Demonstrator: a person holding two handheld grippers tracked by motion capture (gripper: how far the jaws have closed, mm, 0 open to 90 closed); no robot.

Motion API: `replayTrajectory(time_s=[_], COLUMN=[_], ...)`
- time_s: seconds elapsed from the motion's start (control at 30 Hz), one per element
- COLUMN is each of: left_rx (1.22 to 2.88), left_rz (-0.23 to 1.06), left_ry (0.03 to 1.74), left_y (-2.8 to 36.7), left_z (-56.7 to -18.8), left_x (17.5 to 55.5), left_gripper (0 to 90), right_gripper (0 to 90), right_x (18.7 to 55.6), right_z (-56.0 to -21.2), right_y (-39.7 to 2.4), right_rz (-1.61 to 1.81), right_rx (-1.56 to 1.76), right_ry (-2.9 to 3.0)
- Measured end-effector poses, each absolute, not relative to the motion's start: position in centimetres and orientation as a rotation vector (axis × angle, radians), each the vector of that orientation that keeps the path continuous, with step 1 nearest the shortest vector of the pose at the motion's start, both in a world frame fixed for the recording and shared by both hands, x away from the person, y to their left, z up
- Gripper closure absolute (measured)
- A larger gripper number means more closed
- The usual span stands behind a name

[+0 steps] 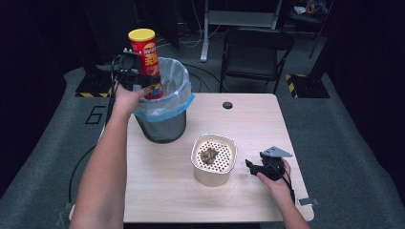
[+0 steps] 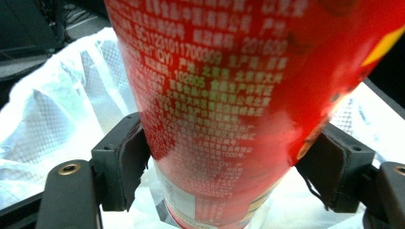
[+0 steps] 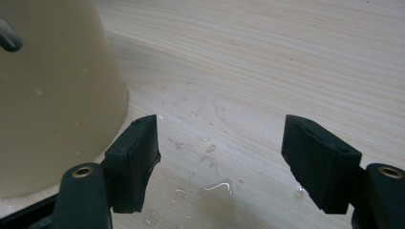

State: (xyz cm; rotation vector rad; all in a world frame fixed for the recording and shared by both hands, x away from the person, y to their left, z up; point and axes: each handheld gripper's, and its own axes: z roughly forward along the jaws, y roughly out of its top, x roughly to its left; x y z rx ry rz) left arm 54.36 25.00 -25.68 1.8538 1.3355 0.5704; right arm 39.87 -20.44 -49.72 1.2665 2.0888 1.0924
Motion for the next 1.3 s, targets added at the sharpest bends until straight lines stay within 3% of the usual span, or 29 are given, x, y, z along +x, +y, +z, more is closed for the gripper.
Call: replayTrajectory(time_s=[0.03, 0.07, 0.17, 0.27, 0.5, 0.8, 1.03, 1.3], left_rx=[1.847, 1.846, 1.818, 1.757, 1.819, 1.885, 1.912, 1.923], left_rz=[0.566, 0.594, 0.667, 0.627, 0.545, 0.460, 0.461, 0.420], left_ry=[1.352, 1.370, 1.434, 1.433, 1.312, 1.083, 1.062, 1.074], left_y=[24.9, 24.9, 25.2, 26.3, 27.3, 28.1, 28.7, 30.1], left_z=[-25.8, -25.8, -25.7, -25.7, -25.8, -25.9, -27.9, -33.4], left_x=[54.4, 54.4, 54.0, 53.1, 51.0, 45.1, 43.0, 41.3], left_gripper=[21.9, 15.1, 11.5, 11.8, 19.1, 30.9, 31.3, 28.0], right_gripper=[28.2, 28.2, 28.2, 28.2, 28.2, 28.2, 28.2, 28.1], right_x=[39.8, 39.8, 39.8, 39.8, 39.7, 39.8, 39.8, 39.8], right_z=[-49.7, -49.7, -49.6, -49.6, -49.4, -49.6, -49.6, -49.7], right_y=[-20.4, -20.4, -20.4, -20.4, -20.5, -20.6, -20.5, -20.9], right_rz=[1.099, 1.105, 1.108, 1.107, 1.111, 1.098, 1.094, 1.064], right_rx=[1.272, 1.274, 1.266, 1.277, 1.274, 1.285, 1.297, 1.303], right_ry=[2.089, 2.085, 2.087, 2.083, 2.075, 2.074, 2.069, 2.066])
